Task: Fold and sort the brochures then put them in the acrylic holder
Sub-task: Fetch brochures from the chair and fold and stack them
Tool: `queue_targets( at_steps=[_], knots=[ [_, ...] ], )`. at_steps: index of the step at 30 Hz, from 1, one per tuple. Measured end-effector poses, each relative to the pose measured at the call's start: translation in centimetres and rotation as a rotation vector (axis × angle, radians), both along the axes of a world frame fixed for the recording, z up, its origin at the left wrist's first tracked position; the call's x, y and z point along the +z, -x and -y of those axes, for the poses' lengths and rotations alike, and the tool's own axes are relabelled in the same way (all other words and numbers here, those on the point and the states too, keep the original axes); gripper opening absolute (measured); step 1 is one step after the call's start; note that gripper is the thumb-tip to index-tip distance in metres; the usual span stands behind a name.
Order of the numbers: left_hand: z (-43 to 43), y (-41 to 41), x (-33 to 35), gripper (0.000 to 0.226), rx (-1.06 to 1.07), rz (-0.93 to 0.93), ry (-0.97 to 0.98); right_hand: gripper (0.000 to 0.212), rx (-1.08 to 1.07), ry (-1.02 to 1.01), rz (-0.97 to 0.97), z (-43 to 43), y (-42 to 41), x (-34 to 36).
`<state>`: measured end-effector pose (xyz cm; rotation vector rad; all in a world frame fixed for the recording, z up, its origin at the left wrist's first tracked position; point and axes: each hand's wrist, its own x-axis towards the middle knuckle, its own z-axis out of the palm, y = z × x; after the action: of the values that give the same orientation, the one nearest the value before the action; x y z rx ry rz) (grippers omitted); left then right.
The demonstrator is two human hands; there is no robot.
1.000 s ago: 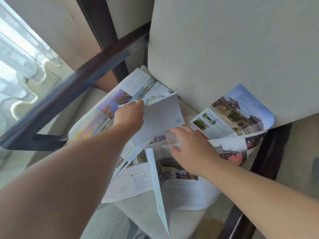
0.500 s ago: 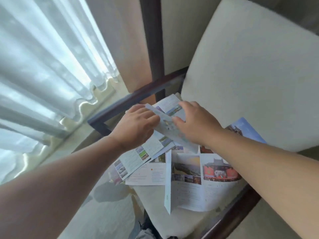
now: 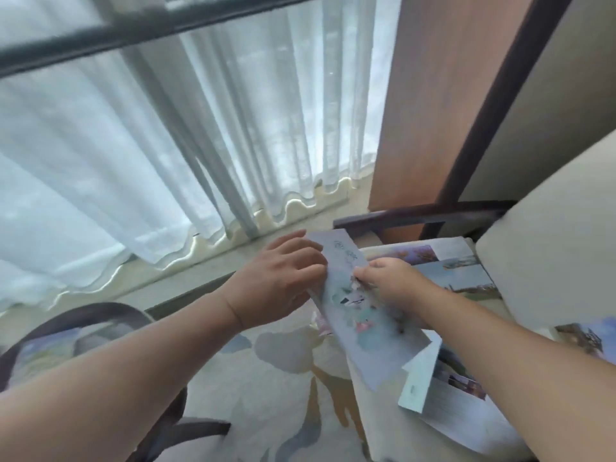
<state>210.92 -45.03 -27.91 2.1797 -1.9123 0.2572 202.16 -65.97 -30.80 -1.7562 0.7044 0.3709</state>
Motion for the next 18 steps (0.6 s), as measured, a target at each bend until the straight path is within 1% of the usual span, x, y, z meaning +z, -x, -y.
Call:
queue_targets(
  at_steps=[1, 3, 5, 8, 10, 13, 16, 18],
  knots=[
    [-2.5, 0.2, 0.4, 0.013, 0.083, -0.001, -0.025, 0.020, -0.026, -0.021, 0.003, -2.2, -0.3, 0.2],
    [-7.8, 0.9, 1.2, 0.021, 0.304, -0.036, -0.082, 0.023, -0.040, 0.005, 0.007, -7.0, -0.8, 0.5],
    [-13.3, 2.0, 1.7, 0.034, 0.532, -0.135, -0.119, 0.028, -0.042, 0.032, 0.017, -12.6, -1.0, 0.4],
    [-21.6, 4.1, 1.7, 0.052, 0.762, -0.299, -0.144, 0.026, -0.029, 0.031, 0.035, -21.2, -1.0, -0.3],
    [-26.9, 4.9, 1.6, 0.053, 0.869, -0.390, -0.180, 0.022, -0.005, 0.022, 0.033, -26.6, -0.9, -0.3],
    [-33.9, 5.6, 1.2, 0.057, 0.942, -0.553, -0.198, 0.019, 0.060, 0.021, 0.056, -33.5, -1.5, -0.2],
    [-38.6, 6.7, -0.4, 0.064, 1.071, -0.734, -0.090, 0.019, 0.142, 0.023, 0.085, -38.3, -1.8, -1.1],
    [-40.5, 7.4, -1.8, 0.065, 1.148, -0.826, -0.015, 0.028, 0.231, 0.034, 0.077, -40.9, -1.7, -1.7]
  ],
)
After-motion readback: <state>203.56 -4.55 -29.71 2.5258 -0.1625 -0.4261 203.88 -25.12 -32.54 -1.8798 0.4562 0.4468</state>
